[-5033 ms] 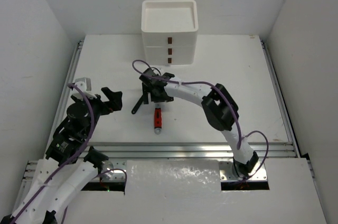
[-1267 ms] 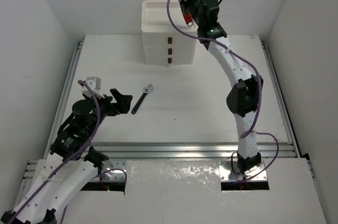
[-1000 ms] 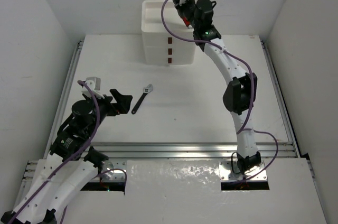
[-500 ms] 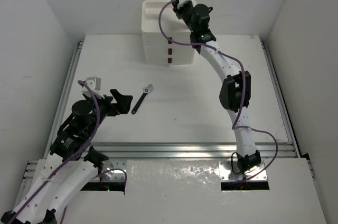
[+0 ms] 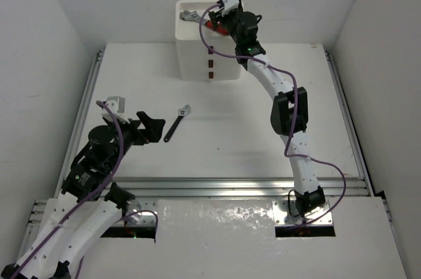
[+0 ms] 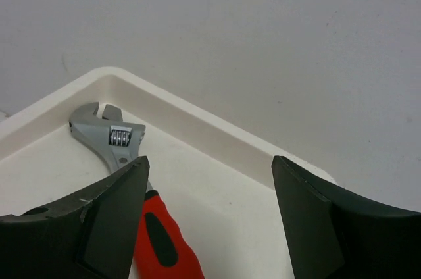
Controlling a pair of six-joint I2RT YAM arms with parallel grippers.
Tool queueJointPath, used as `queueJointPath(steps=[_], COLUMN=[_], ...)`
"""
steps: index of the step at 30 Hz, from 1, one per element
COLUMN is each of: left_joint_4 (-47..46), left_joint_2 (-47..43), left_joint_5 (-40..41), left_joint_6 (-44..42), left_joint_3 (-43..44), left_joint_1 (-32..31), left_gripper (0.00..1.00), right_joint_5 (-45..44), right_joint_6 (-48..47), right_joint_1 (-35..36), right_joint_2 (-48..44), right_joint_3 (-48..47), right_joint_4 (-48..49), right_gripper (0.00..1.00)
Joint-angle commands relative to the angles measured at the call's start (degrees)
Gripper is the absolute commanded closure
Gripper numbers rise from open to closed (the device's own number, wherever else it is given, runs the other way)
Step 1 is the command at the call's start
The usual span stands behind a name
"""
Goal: Sort the tools into containers
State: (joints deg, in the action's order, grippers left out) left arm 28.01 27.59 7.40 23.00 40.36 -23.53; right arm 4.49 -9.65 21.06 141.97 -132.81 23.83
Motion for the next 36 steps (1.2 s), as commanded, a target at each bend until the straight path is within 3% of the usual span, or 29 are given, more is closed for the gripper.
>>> queueJointPath(steps=[1, 4, 5, 6, 10, 15, 18, 21, 23, 25, 30, 33, 36], left_joint_4=[-3.3, -3.3, -3.2, -3.2, -3.0, -2.9, -0.3, 2.1, 3.5, 4.1, 5.1, 5.8, 8.5], left_joint_2=[-0.5, -0.5, -0.4, -0.5, -0.2, 6.1, 15.4, 27.4, 35.0, 41.9, 54.1, 67.2, 77.5], left_joint_5=[-0.6, -0.5, -0.4, -0.2, 1.3, 0.0, -1.0, -7.1, -6.9, -4.2, -5.8, -7.0, -6.5], left_joint_6=[0.3, 0.3, 0.3, 0.3, 0.5, 0.2, 0.1, -2.3, -3.8, -5.0, -7.4, -8.6, -8.7], left_joint_3=[-0.3, -0.2, -0.1, -0.1, 0.2, 1.2, 4.3, 8.9, 11.0, 13.6, 21.9, 28.4, 35.9], left_joint_1=[0.3, 0.3, 0.4, 0.4, 0.6, 0.8, 0.6, 0.5, 0.2, 0.2, 0.9, 2.7, 3.0], left_gripper=[0.0, 0.0, 0.0, 0.0, 0.0, 0.0, 0.0, 0.0, 0.0, 0.0, 0.0, 0.01, 0.1], right_joint_5=[-0.2, -1.9, -4.3, -6.8, -21.1, -31.4, -31.6, -28.7, -22.8, -22.7, -20.4, -17.9, -15.4], right_joint_6=[2.6, 1.7, 1.3, 0.8, 4.4, 22.5, 27.6, 32.6, 34.1, 36.2, 38.4, 39.0, 38.8], right_joint_1=[0.5, 3.5, 4.7, 6.2, 15.1, 16.4, 16.3, 16.4, 16.3, 16.3, 15.9, 15.8, 15.8], right_joint_2=[-6.3, -11.6, -13.3, -16.9, -25.3, -38.4, -48.3, -59.5, -67.9, -72.1, -80.4, -83.1, -86.0], right_joint_3=[1.7, 3.3, 4.3, 5.4, 12.2, 27.5, 39.2, 51.5, 60.5, 66.6, 75.3, 78.5, 81.1], right_joint_4=[1.9, -2.6, -4.2, -5.4, -15.1, -32.8, -41.8, -46.3, -47.2, -50.5, -53.2, -53.5, -53.5], right_gripper=[0.24, 0.2, 0.14, 0.01, 0.01, 0.01, 0.01, 0.01, 0.01, 0.01, 0.01, 0.01, 0.01])
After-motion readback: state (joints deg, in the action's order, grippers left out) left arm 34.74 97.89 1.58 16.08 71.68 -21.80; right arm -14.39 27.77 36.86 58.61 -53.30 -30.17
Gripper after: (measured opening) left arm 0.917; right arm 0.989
